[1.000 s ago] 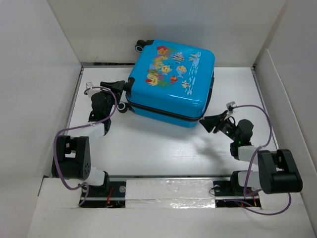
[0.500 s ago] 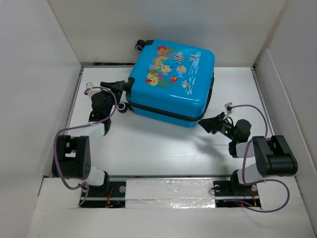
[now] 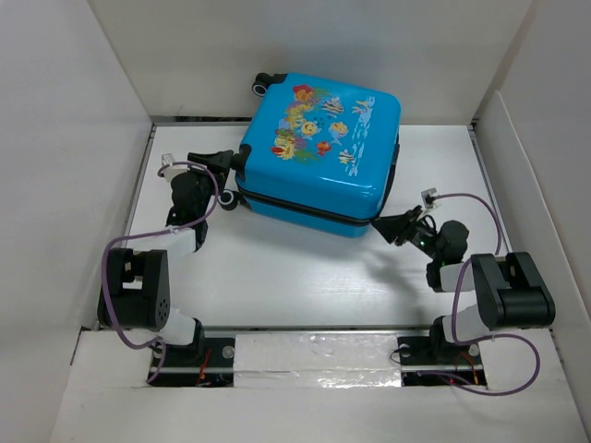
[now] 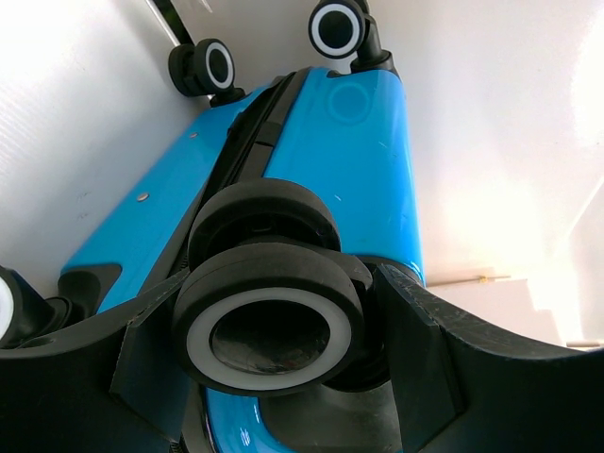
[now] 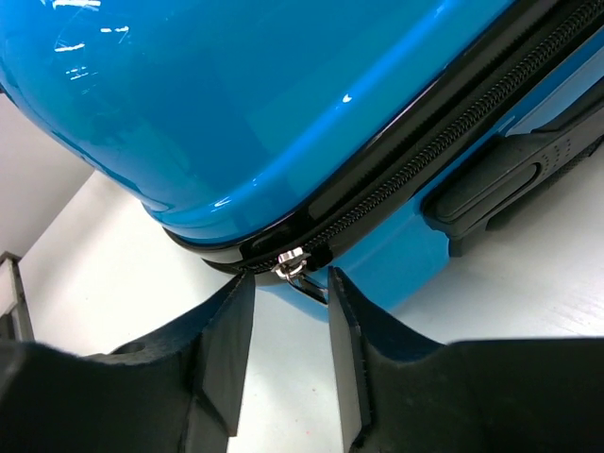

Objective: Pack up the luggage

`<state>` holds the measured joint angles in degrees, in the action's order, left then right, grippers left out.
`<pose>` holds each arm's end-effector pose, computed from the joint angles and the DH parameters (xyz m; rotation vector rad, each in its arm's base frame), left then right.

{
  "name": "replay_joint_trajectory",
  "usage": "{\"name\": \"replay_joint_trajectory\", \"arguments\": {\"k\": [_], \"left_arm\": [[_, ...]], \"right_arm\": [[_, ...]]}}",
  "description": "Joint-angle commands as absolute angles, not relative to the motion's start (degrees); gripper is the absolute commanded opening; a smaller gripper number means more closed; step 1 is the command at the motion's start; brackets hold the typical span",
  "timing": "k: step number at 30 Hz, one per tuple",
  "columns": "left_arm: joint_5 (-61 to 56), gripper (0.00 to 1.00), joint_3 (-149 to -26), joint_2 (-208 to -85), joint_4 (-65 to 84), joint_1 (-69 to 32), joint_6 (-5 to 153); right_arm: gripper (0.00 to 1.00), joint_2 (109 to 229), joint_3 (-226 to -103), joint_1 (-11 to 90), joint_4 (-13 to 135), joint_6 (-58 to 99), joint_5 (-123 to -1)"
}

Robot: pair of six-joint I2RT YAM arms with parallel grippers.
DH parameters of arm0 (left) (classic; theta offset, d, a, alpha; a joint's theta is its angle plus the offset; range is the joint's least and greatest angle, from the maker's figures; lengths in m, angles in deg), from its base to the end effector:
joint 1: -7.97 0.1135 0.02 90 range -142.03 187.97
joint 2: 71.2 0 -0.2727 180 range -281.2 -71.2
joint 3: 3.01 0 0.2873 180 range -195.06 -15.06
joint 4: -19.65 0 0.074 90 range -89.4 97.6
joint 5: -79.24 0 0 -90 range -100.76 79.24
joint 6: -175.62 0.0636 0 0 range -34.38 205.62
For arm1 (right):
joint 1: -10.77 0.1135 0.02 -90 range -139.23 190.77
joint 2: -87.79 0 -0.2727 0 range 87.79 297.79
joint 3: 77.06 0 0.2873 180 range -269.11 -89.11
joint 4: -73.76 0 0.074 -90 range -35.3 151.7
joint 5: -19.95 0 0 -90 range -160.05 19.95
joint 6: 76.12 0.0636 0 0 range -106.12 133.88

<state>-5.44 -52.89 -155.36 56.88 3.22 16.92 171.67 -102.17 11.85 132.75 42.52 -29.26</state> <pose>0.3650 -0.0362 0.2300 -0.7909 1.4166 -1.0806 0.2612 0.0465 0.1394 -0.1923 1.6400 0.9542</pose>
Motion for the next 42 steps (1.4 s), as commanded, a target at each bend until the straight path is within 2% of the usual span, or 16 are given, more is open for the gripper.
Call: {"name": "replay_joint_trajectory", "arguments": {"k": [1, 5, 15, 17, 21, 25, 26, 28, 29, 31, 32, 37, 39, 40, 41, 42], "left_arm": [[-2.85, 0.02, -51.98, -155.40, 62.71, 2.44, 21.82], [-2.85, 0.02, -51.98, -155.40, 62.71, 2.44, 21.90], [-2.85, 0.01, -51.45, -155.49, 62.97, 2.44, 21.82], [-2.76, 0.01, -51.19, -155.49, 63.32, 2.44, 21.64], [-3.03, 0.01, -50.22, -155.40, 64.29, 2.44, 21.29], [-4.17, 0.05, -48.99, -154.61, 65.43, 2.44, 20.85], [-4.34, 0.23, -48.81, -154.26, 65.35, 2.44, 20.85], [-5.22, 0.45, -47.24, -152.42, 66.13, 3.14, 20.24], [-5.57, 0.68, -46.45, -151.46, 68.05, 3.66, 20.06], [-7.59, 0.82, -43.90, -147.42, 69.03, 3.67, 19.70], [-8.29, 0.86, -43.45, -145.84, 68.60, 3.67, 20.49], [-21.20, 0.85, -42.66, -133.18, 60.26, -2.21, 29.88], [-23.40, 0.73, -41.26, -128.71, 59.72, -4.06, 31.56], [-23.50, 0.45, -40.91, -127.29, 58.85, -4.94, 33.66], [-23.59, 0.23, -40.81, -126.23, 58.15, -6.43, 35.51], [-24.11, 0.10, -40.90, -125.18, 57.01, -10.96, 37.44]], "right_arm": [[0.40, 171.02, -104.75, 11.39, 135.27, 40.42, -31.82], [0.26, 173.39, -105.19, 11.91, 138.33, 42.00, -30.50], [0.00, 181.74, -103.09, 11.91, 152.31, 48.94, -31.38], [0.00, 182.79, -102.04, 11.91, 156.77, 50.78, -31.38], [0.00, 181.49, -100.46, 13.49, 156.11, 50.80, -31.38], [0.00, 174.29, -99.57, 15.95, 143.85, 47.20, -33.40], [0.00, 172.19, -99.66, 15.96, 139.97, 46.06, -34.01], [0.00, 165.16, -101.49, 16.57, 127.18, 41.76, -35.51], [0.00, 162.70, -102.46, 16.57, 122.40, 40.26, -36.03], [0.00, 156.04, -104.65, 17.88, 113.43, 35.61, -38.92], [0.00, 154.08, -107.02, 19.02, 104.60, 34.28, -40.16], [0.00, 149.23, -110.38, 20.09, 93.18, 30.67, -44.21], [0.00, 149.40, -110.64, 20.61, 92.64, 31.10, -44.56], [0.00, 149.57, -110.64, 20.62, 92.03, 31.28, -44.65], [0.00, 149.66, -110.56, 20.62, 91.68, 31.37, -44.57], [0.00, 149.23, -110.47, 20.62, 91.33, 31.72, -44.65]]}}
